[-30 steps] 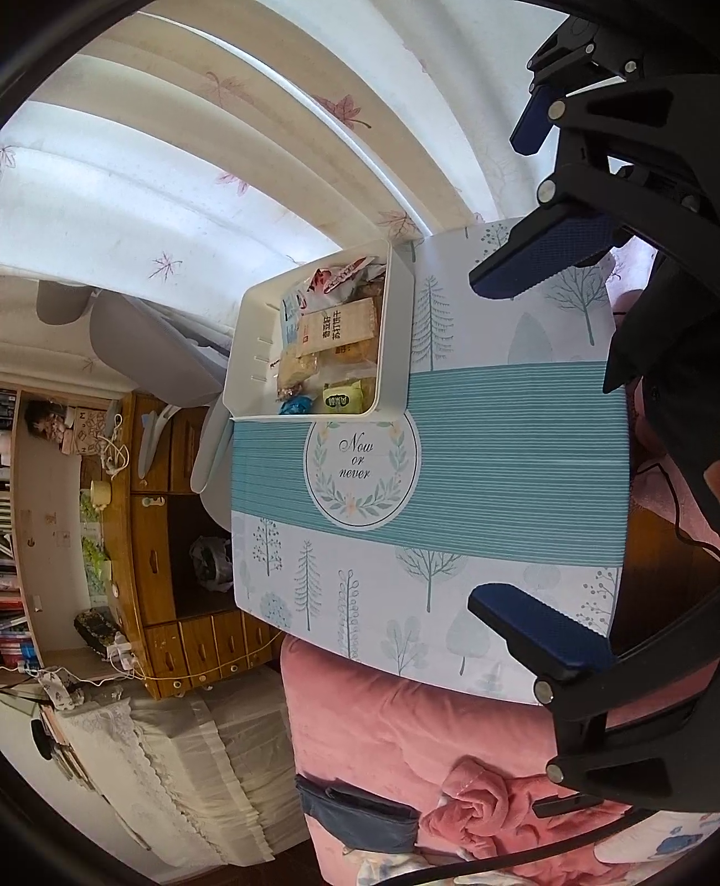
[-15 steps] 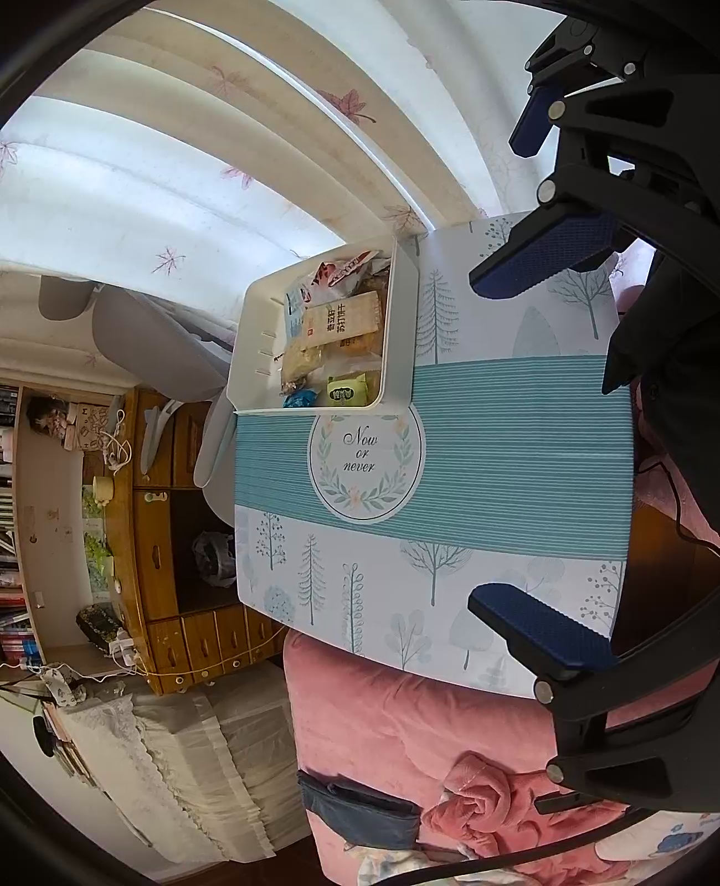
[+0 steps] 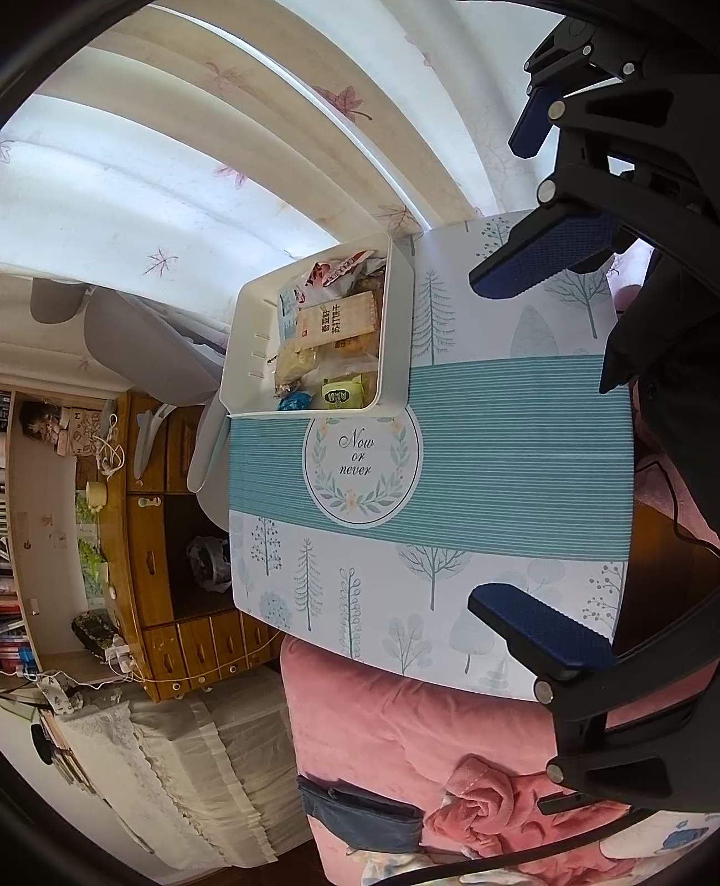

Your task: Organize snacks

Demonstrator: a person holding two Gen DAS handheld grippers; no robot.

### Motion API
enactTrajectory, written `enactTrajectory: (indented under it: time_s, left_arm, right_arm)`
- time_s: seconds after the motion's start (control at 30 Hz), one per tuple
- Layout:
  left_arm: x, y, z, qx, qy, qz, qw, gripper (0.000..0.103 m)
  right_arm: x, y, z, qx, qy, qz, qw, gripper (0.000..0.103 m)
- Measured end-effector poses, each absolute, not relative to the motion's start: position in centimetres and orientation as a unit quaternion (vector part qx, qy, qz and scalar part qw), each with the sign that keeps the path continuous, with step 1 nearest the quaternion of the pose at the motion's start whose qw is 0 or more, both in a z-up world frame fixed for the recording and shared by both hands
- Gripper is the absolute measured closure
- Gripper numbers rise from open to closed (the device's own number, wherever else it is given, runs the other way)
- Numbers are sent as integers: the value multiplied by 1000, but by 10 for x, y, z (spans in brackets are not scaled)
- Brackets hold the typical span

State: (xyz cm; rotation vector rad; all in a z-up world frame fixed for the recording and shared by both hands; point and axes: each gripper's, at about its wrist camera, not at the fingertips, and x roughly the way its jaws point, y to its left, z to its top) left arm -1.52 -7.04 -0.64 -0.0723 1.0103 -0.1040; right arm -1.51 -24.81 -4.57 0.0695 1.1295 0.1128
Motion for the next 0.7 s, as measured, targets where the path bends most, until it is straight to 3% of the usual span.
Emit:
enactTrajectory:
  time_s: [0.7]
  left_arm:
    - [-12, -70, -8, -30, 484, -51, 873, 1]
  right_arm:
    - [-12, -246, -53, 36, 538, 56, 840, 1]
